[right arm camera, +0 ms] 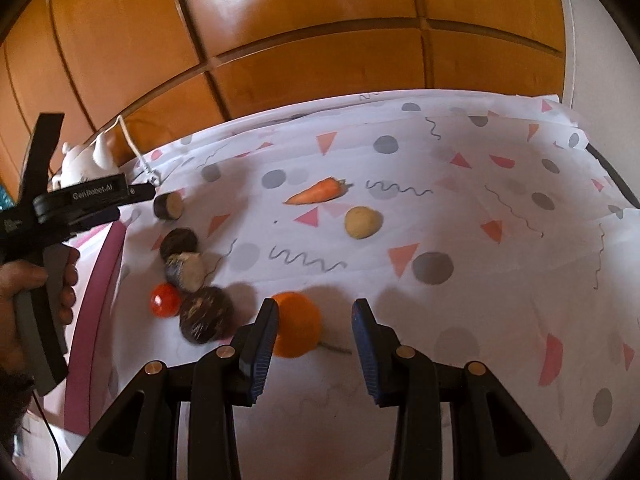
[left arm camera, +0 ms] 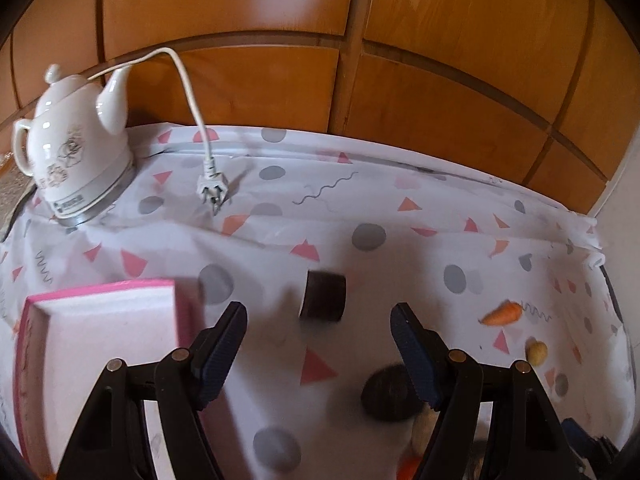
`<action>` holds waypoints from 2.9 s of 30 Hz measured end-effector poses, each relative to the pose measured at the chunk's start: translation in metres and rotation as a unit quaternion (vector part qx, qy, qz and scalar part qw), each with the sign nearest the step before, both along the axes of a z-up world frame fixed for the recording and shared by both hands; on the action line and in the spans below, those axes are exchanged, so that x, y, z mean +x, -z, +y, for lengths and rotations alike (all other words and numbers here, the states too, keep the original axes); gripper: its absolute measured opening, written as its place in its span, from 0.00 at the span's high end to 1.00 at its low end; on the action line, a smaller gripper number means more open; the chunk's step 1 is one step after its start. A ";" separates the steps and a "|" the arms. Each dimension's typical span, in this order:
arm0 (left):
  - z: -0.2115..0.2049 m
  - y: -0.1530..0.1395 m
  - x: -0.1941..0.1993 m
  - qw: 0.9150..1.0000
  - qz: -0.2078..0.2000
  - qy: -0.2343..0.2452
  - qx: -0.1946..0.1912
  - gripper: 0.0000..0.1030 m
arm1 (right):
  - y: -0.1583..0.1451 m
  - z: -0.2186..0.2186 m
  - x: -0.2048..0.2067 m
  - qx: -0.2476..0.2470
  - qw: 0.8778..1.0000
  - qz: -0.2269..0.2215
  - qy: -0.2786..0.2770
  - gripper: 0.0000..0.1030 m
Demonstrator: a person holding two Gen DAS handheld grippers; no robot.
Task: Organize fruits
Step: 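Move both tools back toward the remaining produce, then grasp the dark cylindrical piece with the left tool while the right tool grasps the carrot, then carry the dark piece into the tray and release while the right tool drops the carrot there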
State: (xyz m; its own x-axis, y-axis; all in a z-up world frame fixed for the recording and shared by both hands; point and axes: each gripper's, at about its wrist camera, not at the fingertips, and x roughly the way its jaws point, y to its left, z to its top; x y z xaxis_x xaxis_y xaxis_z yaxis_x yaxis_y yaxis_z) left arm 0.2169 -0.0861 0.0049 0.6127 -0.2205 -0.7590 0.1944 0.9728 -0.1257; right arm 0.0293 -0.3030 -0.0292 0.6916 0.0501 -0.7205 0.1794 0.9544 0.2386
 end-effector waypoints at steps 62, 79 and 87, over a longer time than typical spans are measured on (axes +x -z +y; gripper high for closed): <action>0.021 -0.008 -0.048 1.000 -0.017 -0.004 -0.026 0.72 | -0.014 0.013 0.128 -0.035 0.997 -0.010 -0.067 0.69; 0.081 -0.025 -0.121 0.996 -0.037 -0.059 -0.048 0.72 | -0.030 0.074 0.048 -0.010 0.988 -0.054 -0.146 0.69; 0.127 -0.014 -0.161 0.994 -0.041 -0.094 -0.035 0.72 | -0.038 0.141 0.019 0.015 0.971 -0.053 -0.233 0.69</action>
